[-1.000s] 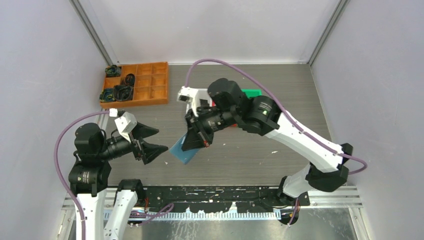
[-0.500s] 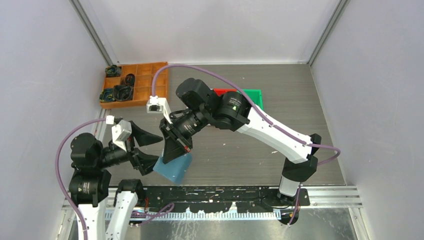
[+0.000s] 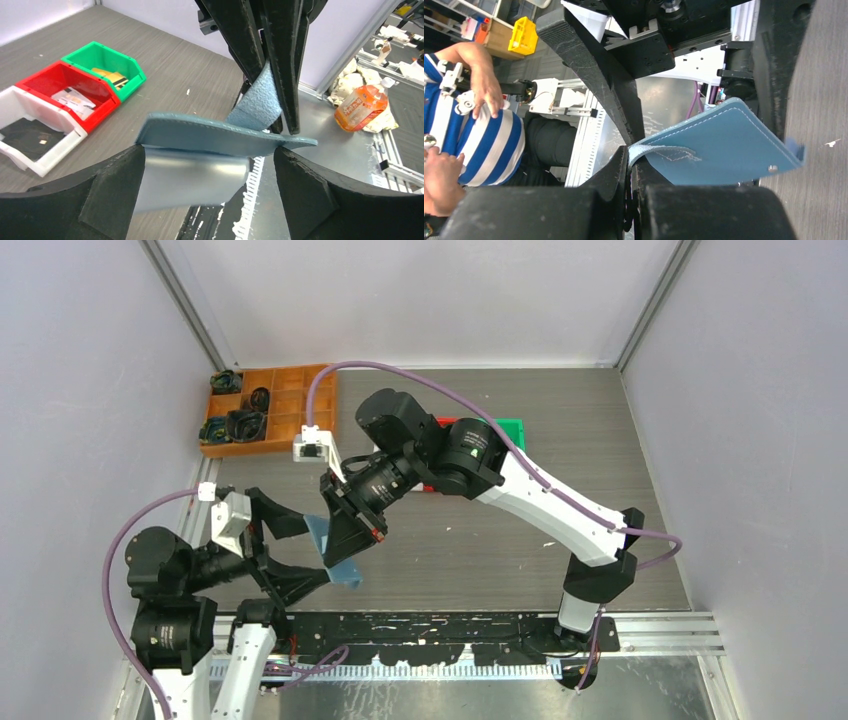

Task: Take the credit cards out of the card holder
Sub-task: Open the card holder at the center of the board.

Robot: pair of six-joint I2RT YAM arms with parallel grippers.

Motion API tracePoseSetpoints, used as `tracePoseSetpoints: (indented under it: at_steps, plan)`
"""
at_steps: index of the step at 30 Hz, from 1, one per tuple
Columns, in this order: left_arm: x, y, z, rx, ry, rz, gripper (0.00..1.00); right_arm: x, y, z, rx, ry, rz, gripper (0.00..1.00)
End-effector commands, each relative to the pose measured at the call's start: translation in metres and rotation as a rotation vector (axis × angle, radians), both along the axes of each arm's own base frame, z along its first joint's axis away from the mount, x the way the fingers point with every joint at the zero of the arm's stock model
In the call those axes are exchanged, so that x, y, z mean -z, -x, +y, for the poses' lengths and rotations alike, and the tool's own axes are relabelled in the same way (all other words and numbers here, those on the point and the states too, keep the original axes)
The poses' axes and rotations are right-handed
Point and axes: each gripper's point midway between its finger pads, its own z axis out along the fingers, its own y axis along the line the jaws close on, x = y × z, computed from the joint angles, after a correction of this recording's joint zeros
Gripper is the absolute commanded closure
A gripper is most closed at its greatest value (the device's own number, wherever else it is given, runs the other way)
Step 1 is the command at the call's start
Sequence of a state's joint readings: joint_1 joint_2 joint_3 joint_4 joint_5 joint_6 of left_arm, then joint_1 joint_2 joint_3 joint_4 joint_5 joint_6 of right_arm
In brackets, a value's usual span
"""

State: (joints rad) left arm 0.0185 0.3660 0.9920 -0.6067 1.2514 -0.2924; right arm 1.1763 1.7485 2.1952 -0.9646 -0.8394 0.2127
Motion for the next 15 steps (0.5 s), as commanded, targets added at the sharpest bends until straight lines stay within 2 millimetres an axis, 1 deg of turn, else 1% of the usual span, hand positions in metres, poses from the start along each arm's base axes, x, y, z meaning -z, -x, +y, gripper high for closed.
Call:
tracePoseSetpoints:
  at_steps: [1, 4, 8, 11, 15]
  plan:
    - [-0.017, -0.009, 0.002, -0.042, 0.022, -0.054, 0.00, -0.028, 0.016, 0.001, -0.086, -0.101, 0.021, 0.99]
    - [-0.015, -0.019, 0.005, -0.090, 0.008, -0.097, 0.00, -0.032, 0.023, 0.004, -0.114, -0.118, 0.041, 0.99]
    - [-0.009, -0.033, 0.013, -0.165, -0.046, -0.203, 0.00, -0.034, 0.028, 0.001, -0.130, -0.121, 0.048, 0.99]
    - [-0.008, -0.034, 0.015, -0.175, -0.067, -0.241, 0.00, -0.038, 0.033, -0.001, -0.145, -0.135, 0.061, 0.99]
    - [-0.017, -0.028, 0.011, -0.140, -0.048, -0.221, 0.00, -0.039, 0.036, -0.003, -0.164, -0.141, 0.079, 0.99]
